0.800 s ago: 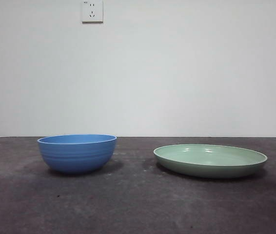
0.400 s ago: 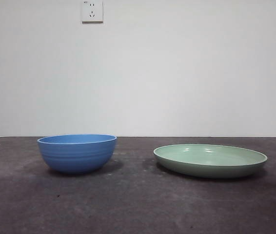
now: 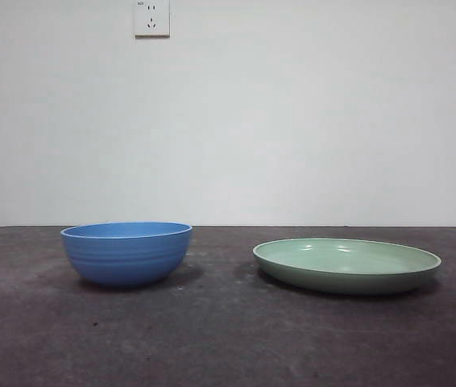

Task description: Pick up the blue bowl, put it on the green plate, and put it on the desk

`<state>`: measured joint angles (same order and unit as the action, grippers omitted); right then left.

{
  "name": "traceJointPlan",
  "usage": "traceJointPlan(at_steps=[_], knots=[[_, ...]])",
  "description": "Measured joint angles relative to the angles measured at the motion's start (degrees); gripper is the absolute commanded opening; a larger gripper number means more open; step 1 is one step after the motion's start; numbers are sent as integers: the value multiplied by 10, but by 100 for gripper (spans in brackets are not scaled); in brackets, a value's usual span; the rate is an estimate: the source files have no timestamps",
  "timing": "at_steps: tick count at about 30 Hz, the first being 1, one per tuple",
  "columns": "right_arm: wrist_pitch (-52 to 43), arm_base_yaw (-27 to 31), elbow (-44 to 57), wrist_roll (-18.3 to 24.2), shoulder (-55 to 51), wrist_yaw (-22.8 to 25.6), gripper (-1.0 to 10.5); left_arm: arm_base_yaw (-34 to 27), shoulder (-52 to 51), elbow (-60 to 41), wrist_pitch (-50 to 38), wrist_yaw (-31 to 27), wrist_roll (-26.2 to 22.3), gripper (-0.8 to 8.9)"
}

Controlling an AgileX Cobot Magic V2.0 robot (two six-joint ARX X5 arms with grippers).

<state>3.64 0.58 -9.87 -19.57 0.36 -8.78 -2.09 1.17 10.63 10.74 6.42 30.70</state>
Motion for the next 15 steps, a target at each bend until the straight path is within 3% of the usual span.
traceJointPlan(at_steps=[6, 15], knots=[[26, 0, -67, 1, 14, 9, 12, 0, 46, 84, 47, 9, -7, 15], [147, 0, -208, 45, 139, 3, 12, 0, 189, 224, 134, 89, -79, 15]])
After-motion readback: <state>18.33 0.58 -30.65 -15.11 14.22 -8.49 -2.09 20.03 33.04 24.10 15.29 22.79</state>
